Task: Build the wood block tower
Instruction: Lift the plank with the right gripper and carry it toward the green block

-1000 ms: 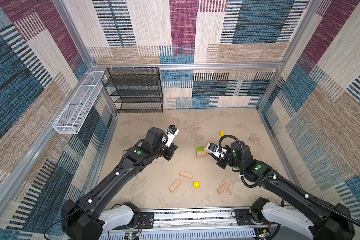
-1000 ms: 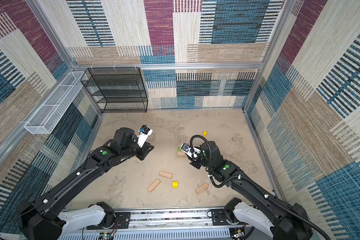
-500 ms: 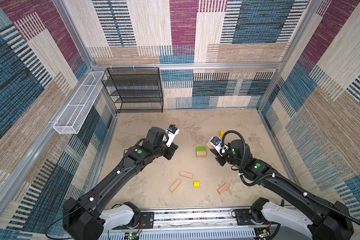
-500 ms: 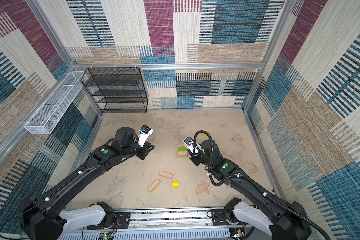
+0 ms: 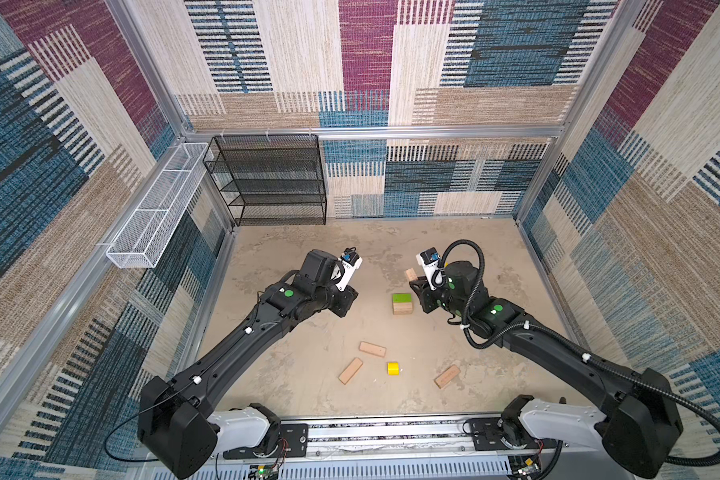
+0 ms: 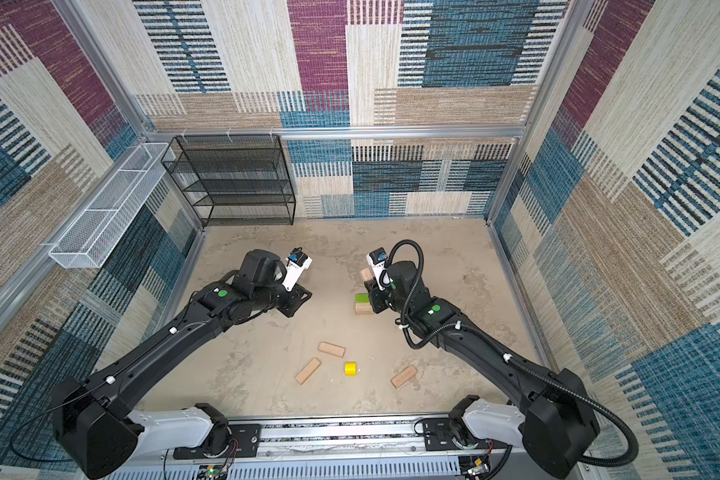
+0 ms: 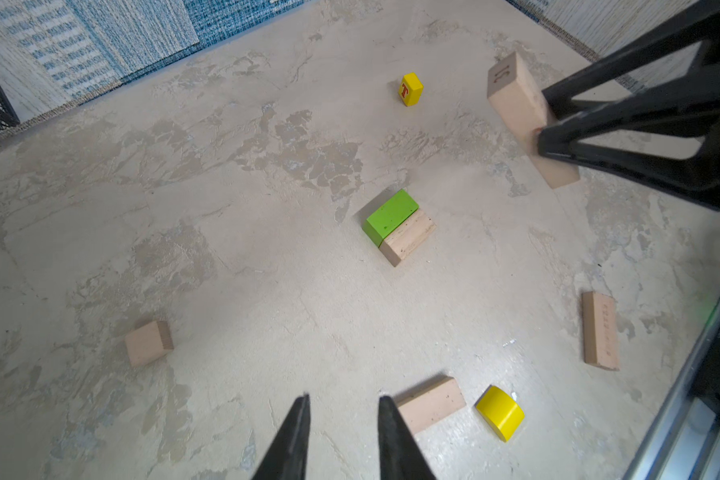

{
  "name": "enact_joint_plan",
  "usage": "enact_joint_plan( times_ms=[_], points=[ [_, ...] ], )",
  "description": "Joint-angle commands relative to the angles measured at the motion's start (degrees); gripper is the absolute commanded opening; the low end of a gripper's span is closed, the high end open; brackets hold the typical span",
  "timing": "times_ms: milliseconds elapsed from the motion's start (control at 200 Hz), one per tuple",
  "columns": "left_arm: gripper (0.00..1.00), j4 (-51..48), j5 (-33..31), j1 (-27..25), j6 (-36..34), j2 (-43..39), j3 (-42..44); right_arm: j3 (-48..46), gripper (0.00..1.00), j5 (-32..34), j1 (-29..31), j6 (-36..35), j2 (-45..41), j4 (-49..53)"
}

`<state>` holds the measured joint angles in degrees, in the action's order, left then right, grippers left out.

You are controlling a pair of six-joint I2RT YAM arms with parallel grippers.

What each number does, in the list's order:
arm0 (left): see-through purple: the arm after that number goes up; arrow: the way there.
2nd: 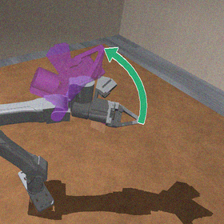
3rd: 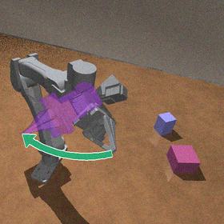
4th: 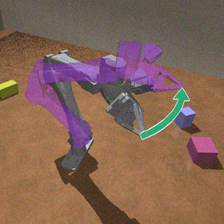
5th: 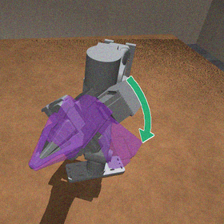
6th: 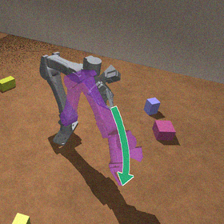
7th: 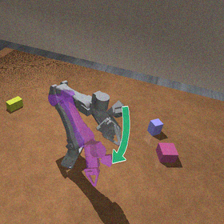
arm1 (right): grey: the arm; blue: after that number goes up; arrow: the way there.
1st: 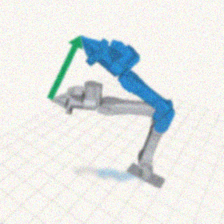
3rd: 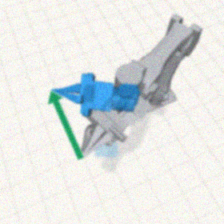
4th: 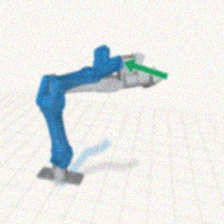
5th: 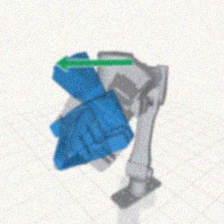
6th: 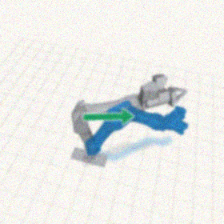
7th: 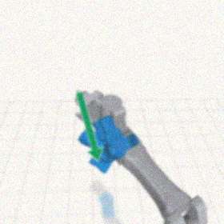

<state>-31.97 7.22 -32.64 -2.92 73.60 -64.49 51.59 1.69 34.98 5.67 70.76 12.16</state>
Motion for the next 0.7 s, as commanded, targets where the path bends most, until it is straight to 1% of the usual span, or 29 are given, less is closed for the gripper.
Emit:
enact_joint_plan(
  times_ms=[0,75,190,265,371,511,696],
  points=[
    [0.32,-1.0,-1.3,0.0,0.8,0.0,-0.5,3.0,0.00,3.8,0.2,10.6,3.3,3.7],
    [0.32,-1.2,-1.5,0.0,0.8,-0.1,-0.5,4.4,0.00,4.5,0.3,14.9,5.8,5.3],
    [0.32,-1.4,-2.0,0.1,0.7,-0.3,-0.6,5.8,0.00,9.0,1.5,21.0,8.9,8.2],
    [0.32,-1.4,-2.3,0.0,0.7,-0.4,-0.5,6.4,0.00,11.7,2.6,24.0,10.4,9.1],
    [0.32,-1.4,-2.5,0.0,0.6,-0.6,-0.4,7.0,0.00,12.9,3.9,27.2,12.0,9.6],
    [0.32,-1.5,-2.9,0.0,0.5,-0.8,-0.4,7.0,0.00,13.1,5.3,29.4,13.7,9.0],
    [0.32,-1.5,-3.3,0.0,0.5,-1.5,0.0,8.0,0.00,14.0,6.1,29.9,16.0,9.0]
  ],
)
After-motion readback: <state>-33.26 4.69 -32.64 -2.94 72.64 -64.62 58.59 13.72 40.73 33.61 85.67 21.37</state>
